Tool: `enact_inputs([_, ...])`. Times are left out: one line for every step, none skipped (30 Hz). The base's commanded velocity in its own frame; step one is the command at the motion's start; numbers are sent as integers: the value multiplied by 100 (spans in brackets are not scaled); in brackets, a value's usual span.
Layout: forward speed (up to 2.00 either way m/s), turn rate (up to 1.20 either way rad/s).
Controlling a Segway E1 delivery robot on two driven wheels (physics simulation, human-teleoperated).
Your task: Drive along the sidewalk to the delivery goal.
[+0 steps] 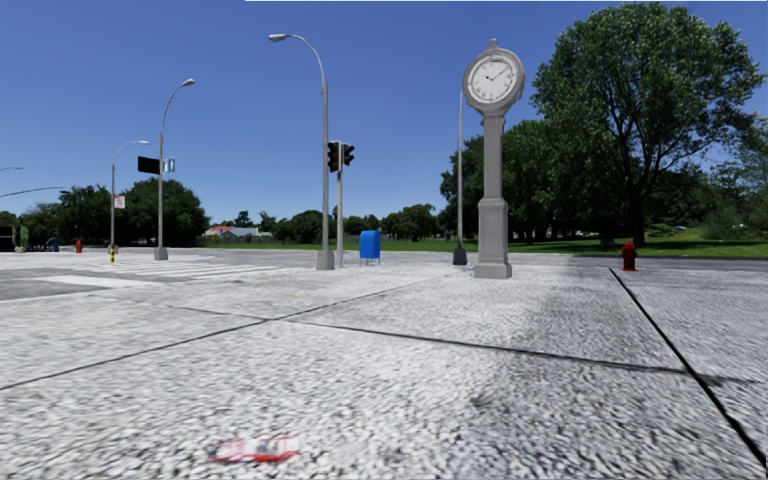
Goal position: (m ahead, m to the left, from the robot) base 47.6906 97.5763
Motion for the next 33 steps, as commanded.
enact_inputs([193,0])
enact_inputs([193,0])
enact_inputs([193,0])
enact_inputs([193,0])
enact_inputs([193,0])
enact_inputs([193,0])
enact_inputs([193,0])
enact_inputs([193,0])
enact_inputs([193,0])
enact_inputs([193,0])
enact_inputs([193,0])
enact_inputs([193,0])
enact_inputs([193,0])
enact_inputs([193,0])
enact_inputs([193,0])
enact_inputs([193,0])
enact_inputs([193,0])
enact_inputs([193,0])
enact_inputs([193,0])
enact_inputs([193,0])
enact_inputs([193,0])
enact_inputs([193,0])
enact_inputs([193,0])
enact_inputs([193,0])
enact_inputs([193,0])
enact_inputs([193,0])
enact_inputs([193,0])
enact_inputs([193,0])
enact_inputs([193,0])
enact_inputs([193,0])
enact_inputs([193,0])
enact_inputs([193,0])
enact_inputs([193,0])
